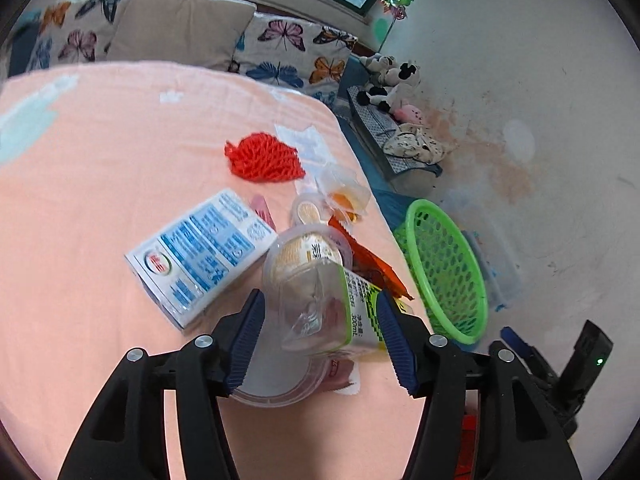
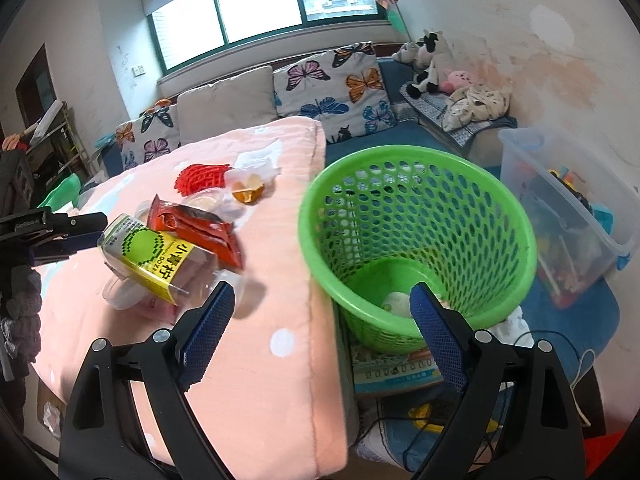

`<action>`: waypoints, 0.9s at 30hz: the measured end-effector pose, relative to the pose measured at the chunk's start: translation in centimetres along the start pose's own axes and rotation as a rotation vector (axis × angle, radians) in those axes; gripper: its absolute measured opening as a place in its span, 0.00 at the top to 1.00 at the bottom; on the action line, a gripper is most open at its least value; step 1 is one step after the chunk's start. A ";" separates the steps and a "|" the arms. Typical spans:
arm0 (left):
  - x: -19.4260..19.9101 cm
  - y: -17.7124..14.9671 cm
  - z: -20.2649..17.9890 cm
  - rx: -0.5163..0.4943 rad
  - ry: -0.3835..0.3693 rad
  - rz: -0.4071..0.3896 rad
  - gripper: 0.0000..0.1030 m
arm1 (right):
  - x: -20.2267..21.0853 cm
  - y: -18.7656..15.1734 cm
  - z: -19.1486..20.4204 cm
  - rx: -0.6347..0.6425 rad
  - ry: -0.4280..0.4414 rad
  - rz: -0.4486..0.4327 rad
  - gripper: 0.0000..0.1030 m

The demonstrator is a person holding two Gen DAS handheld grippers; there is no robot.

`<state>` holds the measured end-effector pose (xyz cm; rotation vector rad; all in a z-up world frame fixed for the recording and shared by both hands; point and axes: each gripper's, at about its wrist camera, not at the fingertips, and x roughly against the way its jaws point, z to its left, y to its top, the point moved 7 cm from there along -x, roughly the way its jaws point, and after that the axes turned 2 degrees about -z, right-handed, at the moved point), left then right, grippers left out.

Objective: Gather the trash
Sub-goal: 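Grasp the juice bottle with the left gripper while the right gripper reaches the red wrapper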

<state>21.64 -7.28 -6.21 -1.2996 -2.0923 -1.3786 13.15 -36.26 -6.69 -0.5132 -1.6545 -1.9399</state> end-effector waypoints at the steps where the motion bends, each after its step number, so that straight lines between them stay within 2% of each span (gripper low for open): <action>1: -0.3 -0.2 0.0 0.013 -0.022 0.013 0.45 | -0.1 -0.1 0.3 0.003 0.002 0.001 0.14; 13: -3.0 -1.0 0.6 0.071 -0.115 0.091 0.45 | -0.8 0.1 1.4 0.017 0.016 0.011 0.14; 20: -2.7 -1.1 -0.4 0.024 -0.116 0.065 0.48 | -0.7 0.3 1.8 0.031 0.021 0.008 0.14; 27: 0.1 -1.3 -2.8 -0.069 -0.098 0.013 0.52 | -0.7 0.9 2.7 0.053 0.046 0.005 0.14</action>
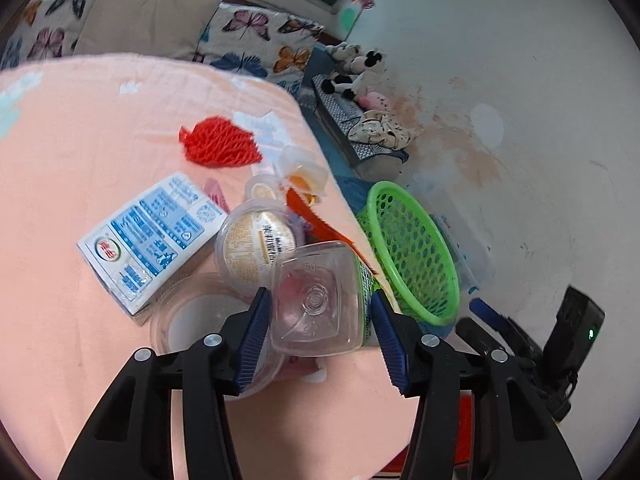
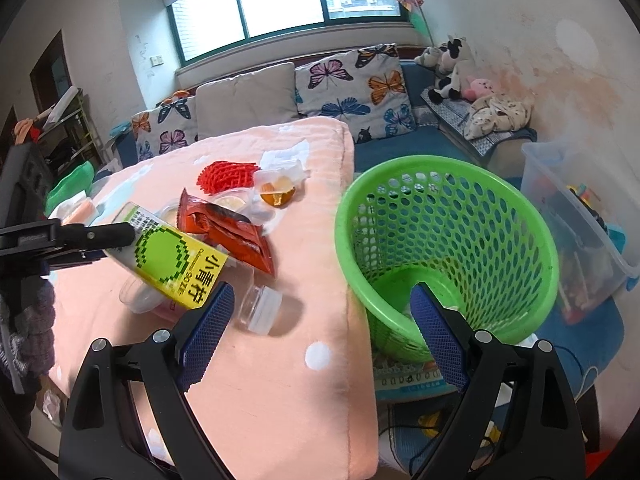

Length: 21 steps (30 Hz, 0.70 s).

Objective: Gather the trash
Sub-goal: 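Grasp the juice bottle with the left gripper while the right gripper reaches the red wrapper, then grasp the red snack wrapper with the right gripper and lift it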

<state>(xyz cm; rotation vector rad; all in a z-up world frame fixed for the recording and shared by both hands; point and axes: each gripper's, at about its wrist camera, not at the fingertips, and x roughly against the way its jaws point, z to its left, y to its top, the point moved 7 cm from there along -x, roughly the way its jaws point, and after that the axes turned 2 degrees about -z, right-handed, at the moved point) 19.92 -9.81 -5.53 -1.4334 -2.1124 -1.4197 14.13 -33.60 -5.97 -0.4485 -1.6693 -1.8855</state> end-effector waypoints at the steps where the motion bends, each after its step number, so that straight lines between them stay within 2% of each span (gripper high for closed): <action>1: 0.5 0.0 -0.3 -0.015 0.004 -0.007 0.52 | 0.0 0.1 0.1 0.002 0.003 0.000 0.14; 7: 3.6 -0.3 -2.0 -0.098 0.005 -0.035 0.54 | -0.1 0.7 0.7 0.009 0.051 0.002 0.14; 12: 5.5 -0.9 -1.9 -0.143 0.056 -0.045 0.54 | -1.5 1.2 1.8 0.028 0.107 0.028 0.14; 17: 7.0 -0.6 -1.7 -0.173 0.093 -0.069 0.54 | -3.6 1.3 4.0 0.080 0.156 0.060 0.19; 21: 7.7 -0.3 -1.8 -0.193 0.115 -0.074 0.54 | -5.8 1.5 5.9 0.132 0.180 0.086 0.27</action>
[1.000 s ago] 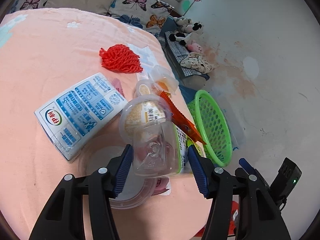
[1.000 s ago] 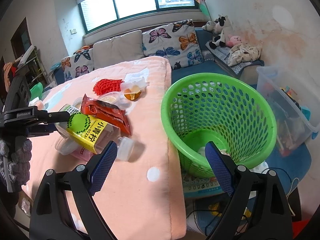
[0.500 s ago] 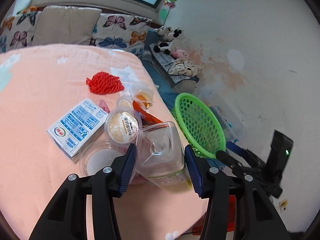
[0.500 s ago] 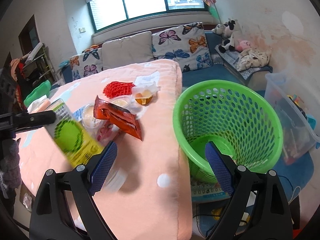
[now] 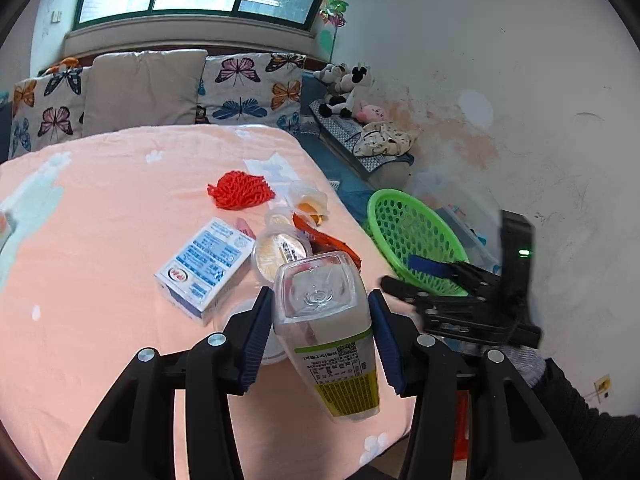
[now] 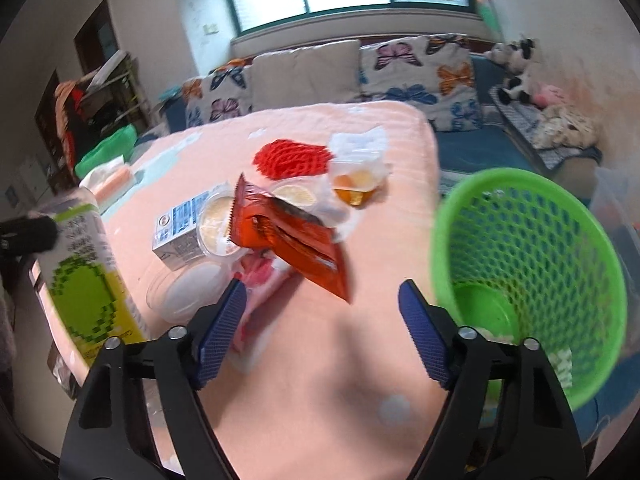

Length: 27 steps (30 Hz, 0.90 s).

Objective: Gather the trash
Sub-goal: 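Grasp the red snack wrapper with the right gripper and lift it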

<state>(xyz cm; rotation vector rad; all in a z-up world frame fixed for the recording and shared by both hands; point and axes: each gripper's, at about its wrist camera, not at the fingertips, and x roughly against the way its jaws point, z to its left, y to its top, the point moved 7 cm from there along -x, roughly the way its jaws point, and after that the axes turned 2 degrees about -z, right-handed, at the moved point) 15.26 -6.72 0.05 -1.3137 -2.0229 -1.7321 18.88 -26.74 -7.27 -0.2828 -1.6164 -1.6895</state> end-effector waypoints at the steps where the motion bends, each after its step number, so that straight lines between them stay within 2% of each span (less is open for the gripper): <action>1: 0.1 0.1 0.0 -0.004 0.002 -0.001 0.54 | -0.7 0.2 0.4 0.019 0.001 0.005 0.29; 8: -1.1 -0.9 0.1 -0.010 0.013 0.044 0.54 | -4.2 1.6 1.1 0.054 0.001 0.022 0.45; 16: -1.4 -1.4 -0.2 -0.011 0.002 0.025 0.53 | -4.9 1.7 0.9 0.047 0.013 0.034 0.75; 20: -2.0 -1.9 -0.4 0.001 -0.023 0.052 0.53 | -4.2 1.8 0.6 0.021 0.022 0.021 0.80; 22: -2.3 -2.2 -0.5 -0.008 -0.012 0.048 0.53 | -3.7 1.8 0.4 0.010 0.021 0.013 0.89; 27: -2.0 -2.2 -1.1 -0.018 -0.015 0.032 0.54 | -2.2 1.8 -0.1 -0.016 0.027 -0.007 0.91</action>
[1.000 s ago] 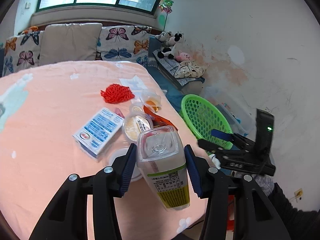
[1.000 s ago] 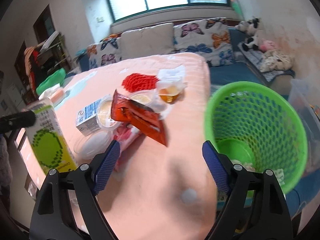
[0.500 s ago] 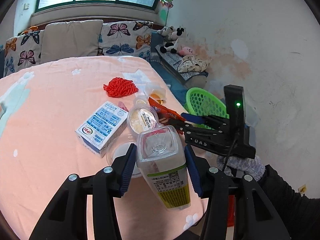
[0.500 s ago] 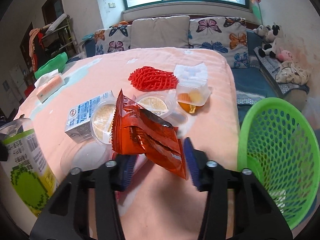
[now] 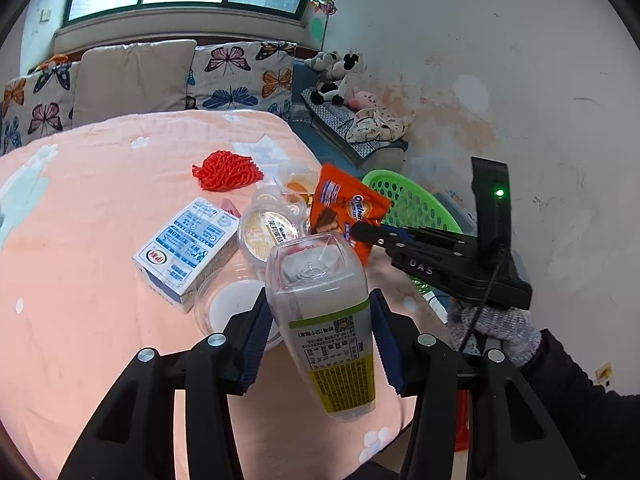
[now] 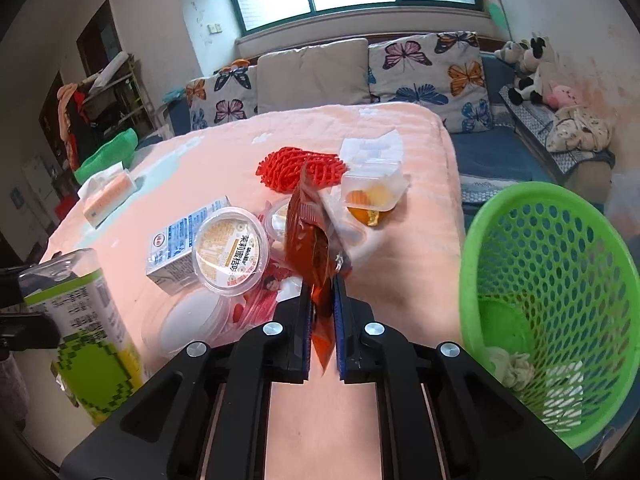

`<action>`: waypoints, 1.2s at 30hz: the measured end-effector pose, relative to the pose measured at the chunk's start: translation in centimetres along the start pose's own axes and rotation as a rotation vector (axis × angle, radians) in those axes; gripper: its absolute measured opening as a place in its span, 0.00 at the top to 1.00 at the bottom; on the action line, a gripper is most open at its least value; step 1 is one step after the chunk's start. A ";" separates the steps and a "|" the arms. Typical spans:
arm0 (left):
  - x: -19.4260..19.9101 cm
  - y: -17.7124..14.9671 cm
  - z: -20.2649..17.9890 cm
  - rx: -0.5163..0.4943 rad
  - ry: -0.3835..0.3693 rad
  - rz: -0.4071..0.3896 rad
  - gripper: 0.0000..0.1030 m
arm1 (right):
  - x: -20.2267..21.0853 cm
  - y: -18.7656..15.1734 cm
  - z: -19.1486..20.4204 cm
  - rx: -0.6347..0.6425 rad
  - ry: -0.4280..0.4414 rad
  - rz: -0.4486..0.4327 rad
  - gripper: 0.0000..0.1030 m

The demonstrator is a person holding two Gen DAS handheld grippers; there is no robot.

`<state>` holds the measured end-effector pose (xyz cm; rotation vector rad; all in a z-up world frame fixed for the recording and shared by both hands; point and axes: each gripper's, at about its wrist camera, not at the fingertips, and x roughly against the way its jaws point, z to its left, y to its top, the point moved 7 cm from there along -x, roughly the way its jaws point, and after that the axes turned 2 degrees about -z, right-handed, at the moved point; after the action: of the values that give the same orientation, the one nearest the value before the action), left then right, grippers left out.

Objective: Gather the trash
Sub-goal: 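Grasp the red snack wrapper with the right gripper and lift it, then drop the red wrapper and juice bottle into the green basket from both grippers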

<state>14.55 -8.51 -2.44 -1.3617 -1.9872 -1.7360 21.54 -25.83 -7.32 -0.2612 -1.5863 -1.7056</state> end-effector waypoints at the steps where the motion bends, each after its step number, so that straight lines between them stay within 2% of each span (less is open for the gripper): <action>1: 0.1 0.0 -0.2 -0.005 0.001 -0.002 0.55 | 0.4 0.0 -0.1 -0.003 -0.002 -0.006 0.91; 9: 1.4 1.9 -2.1 -0.029 -0.022 -0.053 0.55 | 3.8 0.1 -2.1 -0.025 -0.045 -0.058 0.91; 14: 1.3 4.9 -4.5 -0.066 -0.058 -0.101 0.55 | 5.9 0.3 -5.9 -0.070 -0.124 -0.083 0.91; 20: -1.6 9.2 -8.4 -0.122 -0.097 -0.136 0.55 | 7.7 -0.6 -12.1 -0.133 -0.252 -0.081 0.90; 25: -5.2 11.8 -11.4 -0.150 -0.115 -0.141 0.55 | 7.6 -2.2 -16.1 -0.196 -0.289 -0.051 0.87; 26: -5.8 12.1 -11.7 -0.150 -0.118 -0.139 0.55 | 7.6 -2.7 -16.6 -0.209 -0.291 -0.046 0.83; 28: -7.4 12.8 -12.6 -0.149 -0.124 -0.136 0.55 | 7.8 -3.2 -17.5 -0.227 -0.308 -0.048 0.57; 32: -10.5 13.3 -13.9 -0.157 -0.120 -0.122 0.55 | 8.6 -4.3 -18.6 -0.247 -0.331 -0.059 0.48; 34: -12.1 13.4 -14.4 -0.164 -0.109 -0.111 0.55 | 9.4 -4.7 -19.0 -0.251 -0.353 -0.070 0.35; 36: -13.8 13.4 -14.8 -0.162 -0.105 -0.100 0.55 | 10.2 -5.1 -19.1 -0.251 -0.367 -0.086 0.31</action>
<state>25.71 -29.50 2.56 -1.4548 -2.0398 -1.9462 17.91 -47.73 -8.69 -0.6730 -1.6541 -2.0123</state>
